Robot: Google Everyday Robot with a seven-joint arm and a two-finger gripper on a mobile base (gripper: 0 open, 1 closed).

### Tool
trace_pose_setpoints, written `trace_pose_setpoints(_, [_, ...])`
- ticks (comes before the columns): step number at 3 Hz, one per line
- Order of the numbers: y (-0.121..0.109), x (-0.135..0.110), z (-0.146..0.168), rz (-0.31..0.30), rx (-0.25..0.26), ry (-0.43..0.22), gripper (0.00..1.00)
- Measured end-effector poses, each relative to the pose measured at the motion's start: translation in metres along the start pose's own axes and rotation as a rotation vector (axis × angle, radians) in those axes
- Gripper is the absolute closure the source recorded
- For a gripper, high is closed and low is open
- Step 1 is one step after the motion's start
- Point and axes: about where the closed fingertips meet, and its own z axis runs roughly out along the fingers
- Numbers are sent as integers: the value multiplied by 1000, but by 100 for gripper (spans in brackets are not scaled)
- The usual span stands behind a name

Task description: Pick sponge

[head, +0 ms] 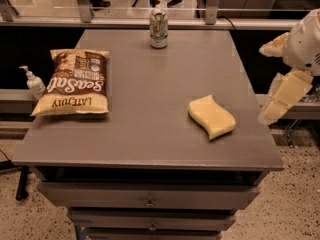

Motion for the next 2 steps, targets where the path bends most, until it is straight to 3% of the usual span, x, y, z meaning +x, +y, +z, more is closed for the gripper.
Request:
trace_pose_setpoints(1, [-4, 1, 30, 49, -41, -68, 0])
trace_pose_setpoints(2, [9, -3, 53, 95, -90, -119, 0])
